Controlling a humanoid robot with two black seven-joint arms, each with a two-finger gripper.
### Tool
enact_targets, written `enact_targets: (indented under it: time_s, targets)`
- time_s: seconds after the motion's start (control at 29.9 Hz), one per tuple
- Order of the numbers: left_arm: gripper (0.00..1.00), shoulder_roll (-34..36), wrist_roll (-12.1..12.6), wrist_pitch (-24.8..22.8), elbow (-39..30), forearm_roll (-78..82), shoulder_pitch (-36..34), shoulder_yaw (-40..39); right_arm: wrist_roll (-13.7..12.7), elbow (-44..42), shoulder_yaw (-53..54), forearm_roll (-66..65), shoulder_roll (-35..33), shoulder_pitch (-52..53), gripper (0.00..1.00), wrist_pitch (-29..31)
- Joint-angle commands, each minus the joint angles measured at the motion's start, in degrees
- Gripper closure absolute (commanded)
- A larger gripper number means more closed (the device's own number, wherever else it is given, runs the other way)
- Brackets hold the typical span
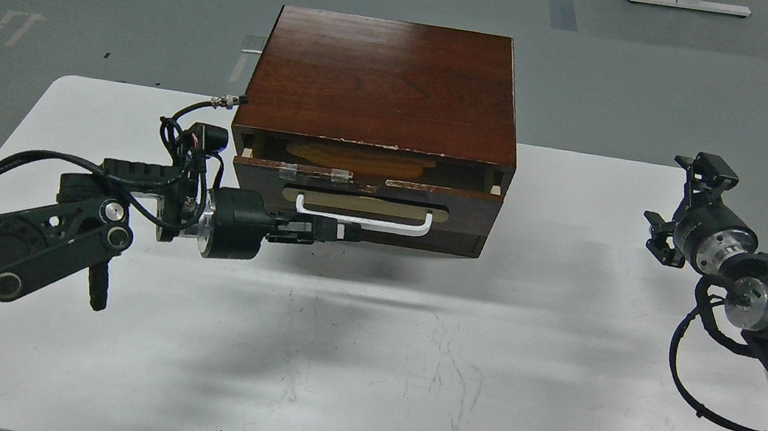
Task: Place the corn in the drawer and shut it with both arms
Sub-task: 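Press the drawer fully shut with the left gripper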
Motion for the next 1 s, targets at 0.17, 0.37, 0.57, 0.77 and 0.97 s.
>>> enact_targets:
  time_s: [0.17, 0.37, 0.57, 0.77, 0.97]
  targets:
    - [1.00, -1.70, -0.08, 0.00, 3.46, -0.08, -2.32, -0.11, 0.00, -0.01, 0.00, -0.01, 0.00, 0.00, 0.02, 0.00]
    - [1.00, -3.54, -0.34, 0.00, 6.09, -0.08, -3.11, -0.19, 0.00, -0.01, 0.00, -0.01, 0.00, 0.00, 0.02, 0.00]
    - [1.00, -3.81, -0.52, 0.00, 7.68, -0.52, -3.63, -0.28, 0.00, -0.01, -0.17, -0.01, 0.00, 0.00, 0.02, 0.00]
    - [1.00, -3.81, -0.52, 0.00, 7.68, -0.52, -3.99, -0.28, 0.18, -0.01, -1.75, 0.08, 0.00, 0.09, 0.02, 0.00]
    - [1.00, -3.81, -0.52, 0.00, 7.60, -0.70, -4.43, -0.19, 0.44, 0.08, -1.84, -0.01, 0.00, 0.09, 0.02, 0.00]
